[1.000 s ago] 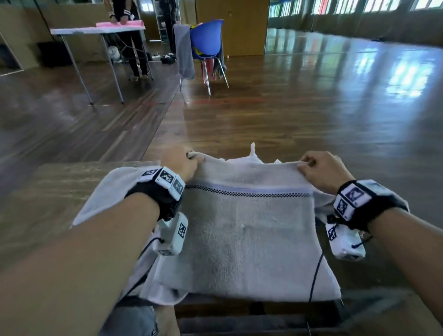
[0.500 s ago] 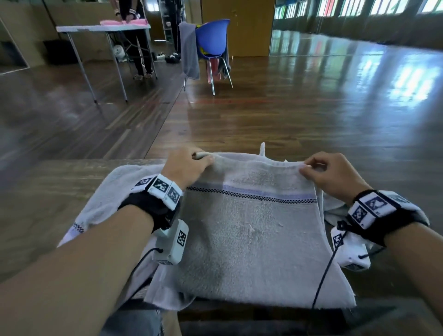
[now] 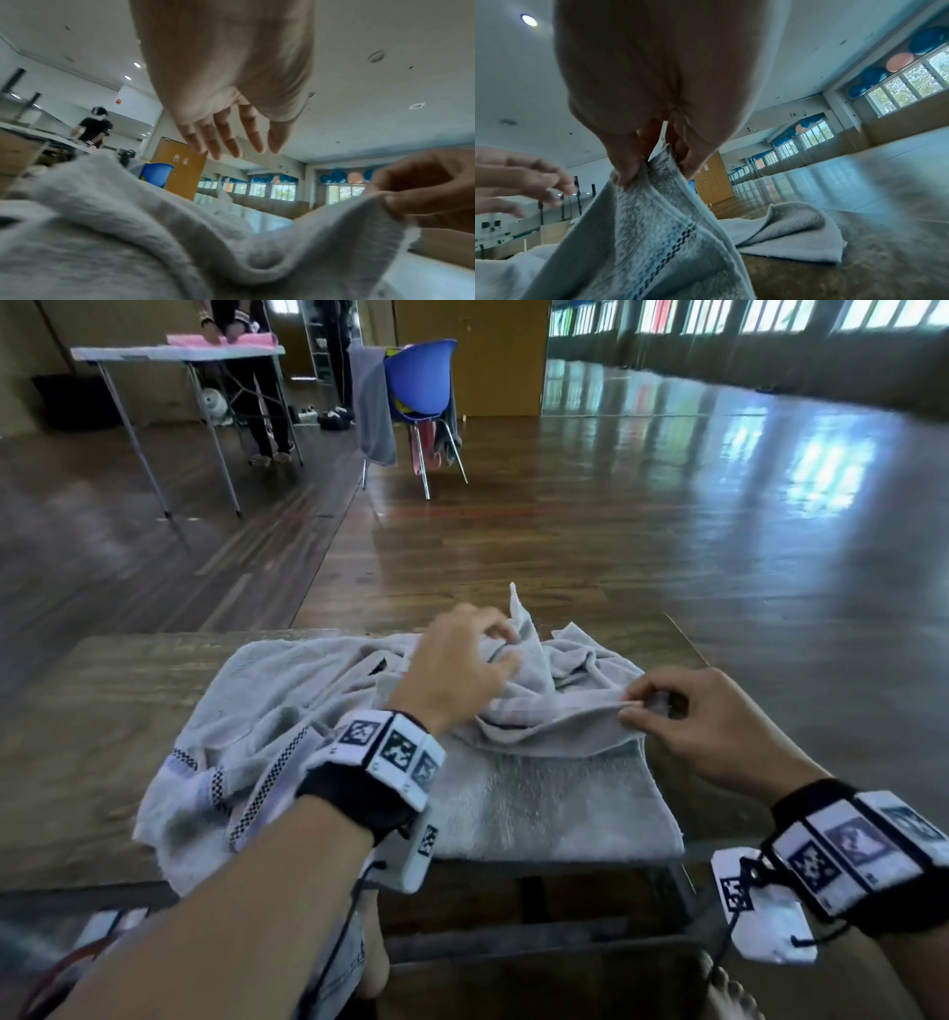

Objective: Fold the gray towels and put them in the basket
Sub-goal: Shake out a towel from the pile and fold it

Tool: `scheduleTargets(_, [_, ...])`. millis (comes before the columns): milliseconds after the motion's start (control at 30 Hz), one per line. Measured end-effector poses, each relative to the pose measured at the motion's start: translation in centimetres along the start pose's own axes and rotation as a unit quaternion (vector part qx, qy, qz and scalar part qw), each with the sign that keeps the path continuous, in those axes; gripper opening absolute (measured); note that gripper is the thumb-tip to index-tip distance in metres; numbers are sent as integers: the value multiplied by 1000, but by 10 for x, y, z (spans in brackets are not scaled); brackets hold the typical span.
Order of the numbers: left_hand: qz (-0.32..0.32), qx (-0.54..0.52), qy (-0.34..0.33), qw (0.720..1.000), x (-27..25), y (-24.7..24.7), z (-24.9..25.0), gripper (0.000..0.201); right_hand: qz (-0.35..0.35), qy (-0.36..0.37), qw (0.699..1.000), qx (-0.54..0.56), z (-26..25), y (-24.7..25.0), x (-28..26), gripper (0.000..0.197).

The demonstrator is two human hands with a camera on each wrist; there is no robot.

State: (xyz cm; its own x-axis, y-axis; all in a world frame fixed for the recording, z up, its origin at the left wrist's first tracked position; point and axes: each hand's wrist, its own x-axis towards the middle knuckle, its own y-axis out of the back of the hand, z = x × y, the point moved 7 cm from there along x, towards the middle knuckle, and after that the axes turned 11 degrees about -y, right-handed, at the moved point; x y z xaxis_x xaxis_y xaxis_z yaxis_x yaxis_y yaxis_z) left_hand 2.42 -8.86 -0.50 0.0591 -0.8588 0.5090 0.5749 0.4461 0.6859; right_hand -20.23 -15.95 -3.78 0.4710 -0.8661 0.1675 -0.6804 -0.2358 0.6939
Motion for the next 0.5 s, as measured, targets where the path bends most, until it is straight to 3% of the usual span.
scheduleTargets(100, [-71,-86,-42,993,2,-39,28,11,7,14,1000,9,-12,0,-15,8])
scheduleTargets(267, [-186,-120,-72,972,10,-79,46,18,23,51,998,-8,-26,4,-17,5])
scheduleTargets(400, [-172,-114,-57,977,24,-78,39,21,43,62,997,-24,-26,8,-5,4])
scheduleTargets(500, [-96,-45,-34,994,38,-62,26,13,71,42,996,-35,-18,12,6,1])
